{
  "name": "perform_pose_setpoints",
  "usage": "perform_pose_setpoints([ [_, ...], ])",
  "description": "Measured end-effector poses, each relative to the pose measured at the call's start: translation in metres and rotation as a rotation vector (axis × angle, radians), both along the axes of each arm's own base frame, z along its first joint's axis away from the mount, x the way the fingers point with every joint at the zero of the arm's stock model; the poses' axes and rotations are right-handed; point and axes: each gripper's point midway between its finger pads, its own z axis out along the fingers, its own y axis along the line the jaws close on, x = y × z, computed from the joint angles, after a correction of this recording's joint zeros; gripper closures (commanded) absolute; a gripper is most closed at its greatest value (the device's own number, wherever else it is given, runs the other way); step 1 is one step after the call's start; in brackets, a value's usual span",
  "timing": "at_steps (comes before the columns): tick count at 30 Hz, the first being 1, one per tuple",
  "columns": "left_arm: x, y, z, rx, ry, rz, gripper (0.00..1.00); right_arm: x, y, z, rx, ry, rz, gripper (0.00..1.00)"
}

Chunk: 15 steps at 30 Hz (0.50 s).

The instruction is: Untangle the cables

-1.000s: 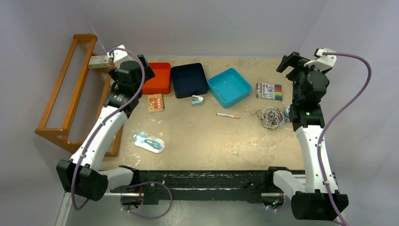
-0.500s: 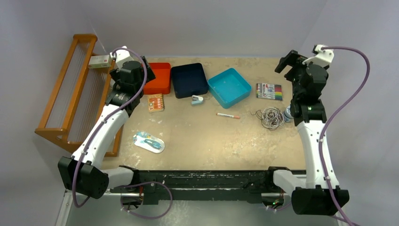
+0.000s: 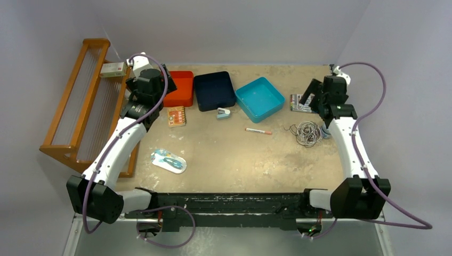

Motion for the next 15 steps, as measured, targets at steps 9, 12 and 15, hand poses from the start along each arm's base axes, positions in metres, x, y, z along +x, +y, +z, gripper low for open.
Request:
perform_pose_setpoints([
  [9,-0.001,-0.005,-0.001,0.012,0.005,-0.018,0.09,-0.025,0.009,-0.074,0.119,0.173,-0.076,0.01],
  [12,-0.001,-0.005,-0.003,0.015,0.009,-0.018,0.09,-0.03,0.006,-0.095,0.115,0.227,-0.11,0.0],
  [15,-0.002,-0.005,-0.005,0.016,0.013,-0.018,0.09,-0.037,0.0,-0.123,0.094,0.303,-0.148,0.0],
])
